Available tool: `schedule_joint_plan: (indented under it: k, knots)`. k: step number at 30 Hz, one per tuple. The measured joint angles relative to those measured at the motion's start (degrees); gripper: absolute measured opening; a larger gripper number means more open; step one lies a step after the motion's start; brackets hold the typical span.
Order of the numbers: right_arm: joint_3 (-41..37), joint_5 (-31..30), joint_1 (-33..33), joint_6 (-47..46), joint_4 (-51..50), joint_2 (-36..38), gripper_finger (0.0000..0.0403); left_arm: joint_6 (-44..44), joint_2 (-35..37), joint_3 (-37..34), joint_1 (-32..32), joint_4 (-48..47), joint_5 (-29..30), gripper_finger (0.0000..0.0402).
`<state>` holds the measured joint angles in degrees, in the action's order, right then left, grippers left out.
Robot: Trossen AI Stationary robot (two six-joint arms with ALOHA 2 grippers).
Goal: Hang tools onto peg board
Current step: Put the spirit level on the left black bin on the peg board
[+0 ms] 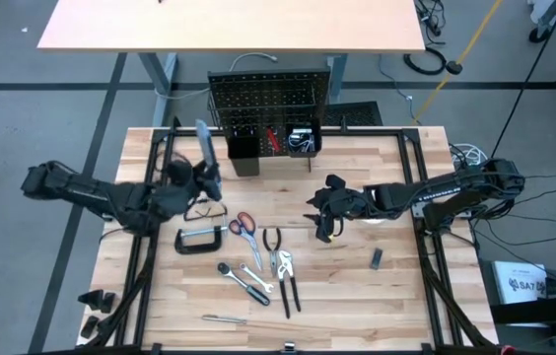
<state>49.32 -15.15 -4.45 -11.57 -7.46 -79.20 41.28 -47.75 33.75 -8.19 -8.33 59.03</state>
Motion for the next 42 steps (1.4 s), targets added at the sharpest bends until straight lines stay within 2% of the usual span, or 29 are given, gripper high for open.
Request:
schedule_joint_plan:
  k: [3, 5, 11, 15, 18, 20, 24, 27, 29, 33, 36, 42]
  knots:
    - [0.0, 0.2, 0.3, 0.3, 0.0, 0.0, 0.0185, -1.8, 0.5, 0.0, 4.8, 1.3, -0.4, 0.0104]
    - [0.0, 0.2, 0.3, 0.3, -0.1, 0.0, 0.0185, -1.1, 0.9, -0.5, 8.5, 1.7, -3.0, 0.0104]
    - [0.0, 0.5, 0.3, 0.3, -0.7, 0.0, 0.0185, -2.1, 0.9, -1.3, 21.7, 5.6, -17.6, 0.0104]
    - [0.0, 0.5, 0.3, 0.3, -1.3, 0.0, 0.0185, -7.0, 0.9, -1.3, 29.5, 15.0, -30.4, 0.0104]
    - [0.0, 0.5, 0.3, 0.0, -1.5, 0.0, 0.0185, -7.4, 1.1, -1.3, 34.0, 21.5, -36.7, 0.0104]
    - [0.0, 0.5, 0.2, -0.2, -1.9, 0.0, 0.0185, -7.3, 1.1, -1.3, 35.7, 23.6, -38.9, 0.0104]
    - [0.0, 0.5, 0.2, -1.1, -3.2, 0.0, 0.0185, -7.2, 0.6, -2.9, 38.8, 24.0, -39.8, 0.0104]
    - [0.0, 0.5, 0.0, -1.8, -4.4, 0.0, 0.0185, -1.8, 0.5, -7.4, 41.7, 27.2, -41.2, 0.0099]
    - [0.0, 0.5, -0.3, -2.6, -5.1, 0.0, 0.0185, 2.5, 0.5, -11.8, 43.0, 34.6, -43.3, 0.0090]
    - [0.0, 0.5, -1.3, -2.7, -5.3, 0.0, 0.0185, 5.3, 0.5, -19.8, 43.4, 56.6, -47.0, 0.0075]
    - [0.0, 0.5, -1.6, -2.7, -5.1, 0.0, 0.0185, 3.0, 0.5, -23.5, 43.5, 65.0, -48.1, 0.0073]
    - [0.0, 0.3, -1.7, -2.7, -3.7, 0.0, 0.0185, -5.1, 0.0, -23.9, 43.4, 65.0, -56.0, 0.0072]
